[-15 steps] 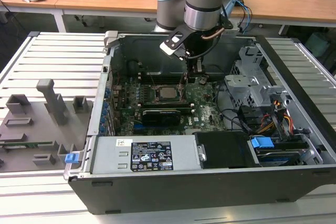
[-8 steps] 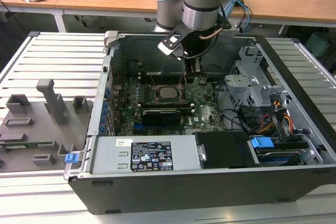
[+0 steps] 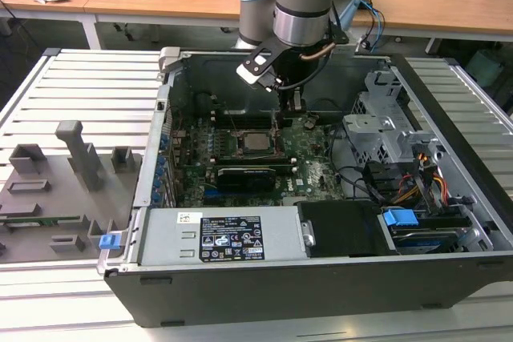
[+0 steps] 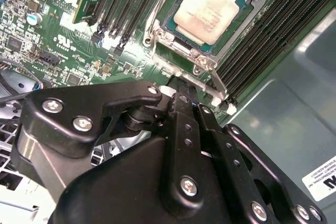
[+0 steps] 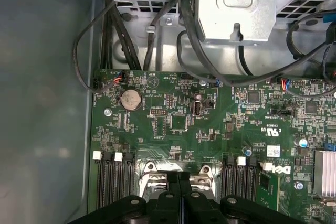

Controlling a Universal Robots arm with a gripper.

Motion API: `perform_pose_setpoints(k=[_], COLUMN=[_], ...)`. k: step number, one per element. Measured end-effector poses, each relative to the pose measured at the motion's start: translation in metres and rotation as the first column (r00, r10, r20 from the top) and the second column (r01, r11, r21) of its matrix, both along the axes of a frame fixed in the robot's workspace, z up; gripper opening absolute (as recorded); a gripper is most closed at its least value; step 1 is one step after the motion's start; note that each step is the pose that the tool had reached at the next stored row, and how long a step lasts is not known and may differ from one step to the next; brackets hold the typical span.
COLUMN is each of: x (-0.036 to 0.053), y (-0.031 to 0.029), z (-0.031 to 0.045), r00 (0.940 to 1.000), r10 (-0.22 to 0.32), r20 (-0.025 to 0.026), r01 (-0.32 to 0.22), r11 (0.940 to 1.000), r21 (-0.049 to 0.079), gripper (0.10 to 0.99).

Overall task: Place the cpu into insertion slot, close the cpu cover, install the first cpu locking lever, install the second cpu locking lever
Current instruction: 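Close the cpu cover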

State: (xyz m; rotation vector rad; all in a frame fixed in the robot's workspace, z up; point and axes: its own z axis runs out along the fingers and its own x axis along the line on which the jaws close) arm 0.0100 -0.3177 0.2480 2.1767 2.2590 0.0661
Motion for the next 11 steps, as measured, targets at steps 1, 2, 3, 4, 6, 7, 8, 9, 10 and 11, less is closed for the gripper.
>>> perform_pose_setpoints(k=[1,2,3,4,6,7,8,9,10,11], x=[-0.0007,-0.0019,-0.0031,-0.004,-0.0052,-0.0059,-0.0066,-0.0072,-0.0078,-0.0083], y=[0.0,0.0,0.0,0.0,0.0,0.0,0.0,0.0,0.0,0.0], z=[0.0,0.0,0.0,0.0,0.0,0.0,0.0,0.0,0.0,0.0], r00=[1.0,1.0,1.0,1.0,1.0,1.0,1.0,1.0,1.0,1.0], r10=[0.0,0.0,0.0,0.0,0.0,0.0,0.0,0.0,0.0,0.0], r20=[0.0,0.0,0.0,0.0,0.0,0.0,0.0,0.0,0.0,0.0001], r01=[0.0,0.0,0.0,0.0,0.0,0.0,0.0,0.0,0.0,0.0], r11=[1.0,1.0,1.0,1.0,1.0,1.0,1.0,1.0,1.0,1.0], r21=[0.0,0.0,0.0,0.0,0.0,0.0,0.0,0.0,0.0,0.0], gripper=[0.11,0.11,0.11,0.11,0.11,0.11,0.11,0.11,0.11,0.11])
